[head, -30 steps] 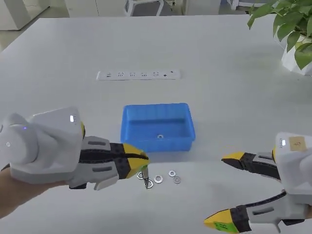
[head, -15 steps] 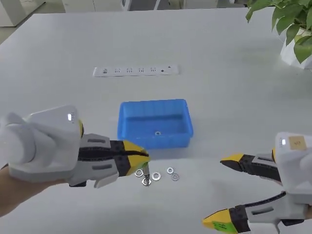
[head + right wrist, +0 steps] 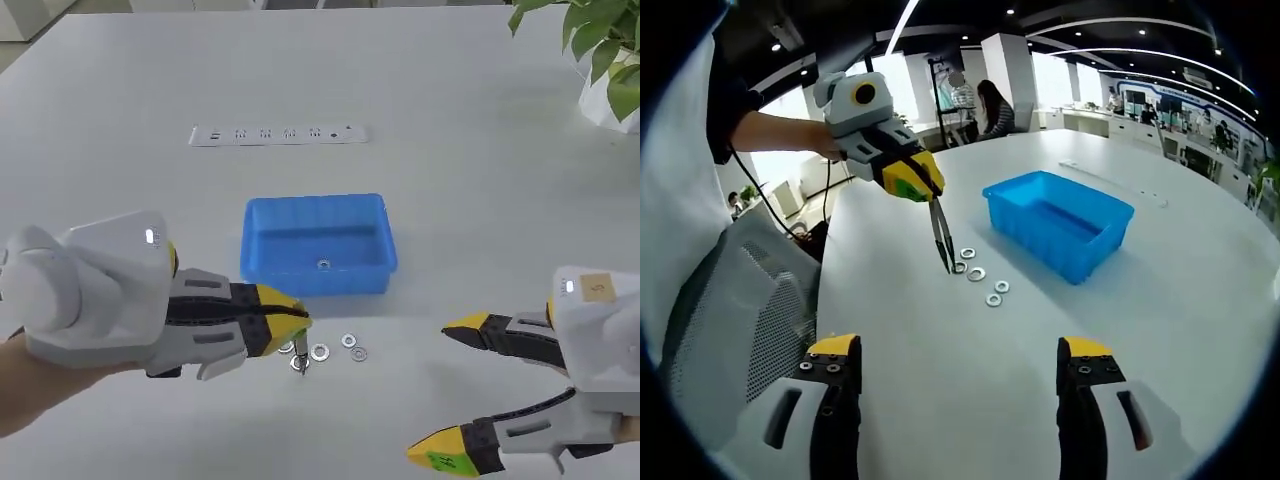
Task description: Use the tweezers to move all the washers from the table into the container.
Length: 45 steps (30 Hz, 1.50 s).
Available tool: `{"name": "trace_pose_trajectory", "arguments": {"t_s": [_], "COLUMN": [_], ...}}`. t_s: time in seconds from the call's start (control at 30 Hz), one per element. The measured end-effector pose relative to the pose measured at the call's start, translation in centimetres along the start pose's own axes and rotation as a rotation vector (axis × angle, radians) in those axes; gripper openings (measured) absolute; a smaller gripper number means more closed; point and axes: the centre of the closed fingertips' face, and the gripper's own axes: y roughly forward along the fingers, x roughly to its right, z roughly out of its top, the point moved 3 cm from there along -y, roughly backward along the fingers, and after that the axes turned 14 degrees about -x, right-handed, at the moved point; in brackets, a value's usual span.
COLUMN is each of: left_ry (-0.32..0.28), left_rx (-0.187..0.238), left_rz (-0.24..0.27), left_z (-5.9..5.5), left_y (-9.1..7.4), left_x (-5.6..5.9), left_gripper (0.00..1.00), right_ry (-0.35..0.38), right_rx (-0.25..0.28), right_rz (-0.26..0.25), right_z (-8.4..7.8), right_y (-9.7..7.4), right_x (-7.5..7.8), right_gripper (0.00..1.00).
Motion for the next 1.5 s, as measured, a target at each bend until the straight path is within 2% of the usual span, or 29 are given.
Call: {"name": "trace_pose_trajectory", "arguments": {"t_s": [0.13, 0.2, 0.27, 0.3, 0.7, 0.83, 1.03, 1.27, 1.37, 1.43, 1.5], "left_ry": [0.018, 0.001, 0.022, 0.017, -0.006, -0.021, -0.044, -0.063, -0.065, -0.067, -0.064], "left_rx": [-0.009, -0.005, -0.027, -0.011, -0.001, 0.001, -0.004, -0.017, -0.023, -0.025, -0.029], "left_rz": [0.003, 0.004, 0.020, 0.019, -0.016, -0.022, -0.035, -0.059, -0.067, -0.071, -0.071], "left_z": [-0.4, -0.6, -1.1, -0.9, -0.7, -0.7, -1.0, -1.2, -1.2, -1.2, -1.2], "left_y": [-0.4, -0.5, -0.5, -0.5, -0.2, -0.3, -0.4, -0.4, -0.4, -0.3, -0.3], "left_x": [-0.2, -0.4, -0.5, -0.5, -0.1, -0.4, -0.7, -0.9, -0.9, -0.9, -0.9], "left_gripper": [0.06, 0.06, 0.06, 0.06, 0.06, 0.06, 0.06, 0.06, 0.06, 0.06, 0.06], "right_ry": [-0.032, -0.031, -0.031, -0.032, -0.033, -0.059, -0.118, -0.156, -0.204, -0.210, -0.234], "right_rx": [-0.001, 0.010, 0.020, 0.019, -0.002, -0.006, -0.003, 0.010, -0.002, -0.037, -0.047], "right_rz": [0.017, 0.023, 0.030, 0.032, 0.064, 0.087, 0.139, 0.173, 0.180, 0.187, 0.187], "right_z": [1.0, 1.5, 1.9, 2.0, 1.5, 2.5, 5.0, 7.3, 7.5, 7.1, 6.9], "right_y": [0.8, 1.0, 1.3, 1.4, 2.0, 2.9, 4.9, 7.1, 7.9, 8.6, 8.8], "right_x": [-0.2, -0.3, -0.4, -0.4, -0.8, -0.9, -1.3, -1.2, -1.1, -0.7, -0.6], "right_gripper": [0.80, 0.80, 0.80, 0.80, 0.78, 0.77, 0.74, 0.66, 0.59, 0.54, 0.50]}}
